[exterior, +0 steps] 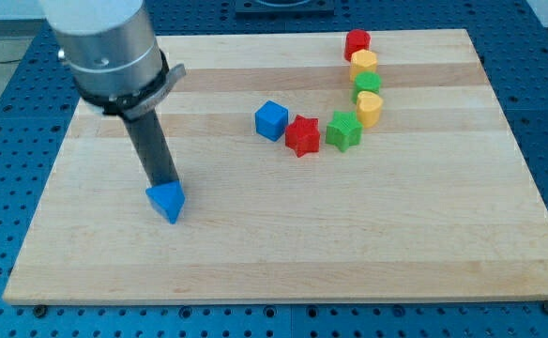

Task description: Move the blue cube parallel left to the blue triangle

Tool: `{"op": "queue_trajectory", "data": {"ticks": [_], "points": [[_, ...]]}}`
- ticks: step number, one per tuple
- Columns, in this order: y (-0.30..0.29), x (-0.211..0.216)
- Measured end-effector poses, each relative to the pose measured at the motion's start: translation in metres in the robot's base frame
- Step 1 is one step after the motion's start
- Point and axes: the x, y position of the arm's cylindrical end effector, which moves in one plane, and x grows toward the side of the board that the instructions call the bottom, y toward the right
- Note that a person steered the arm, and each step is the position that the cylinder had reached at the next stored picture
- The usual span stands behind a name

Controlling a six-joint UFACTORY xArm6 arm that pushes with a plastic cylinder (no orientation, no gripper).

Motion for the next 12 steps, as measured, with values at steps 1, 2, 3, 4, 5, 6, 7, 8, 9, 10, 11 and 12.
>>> {"op": "queue_trajectory", "data": {"ticks": [1, 2, 3, 4, 5, 6, 7, 8, 9, 10, 11, 12], "points": [[0.000, 0.027], [0.000, 0.017], [0.003, -0.020], [0.023, -0.071], [0.063, -0.132], [0.128, -0.172], [0.150, -0.150], [0.116, -0.103], [0.091, -0.083], [0.079, -0.074], [0.079, -0.058], [0.079, -0.034]]}}
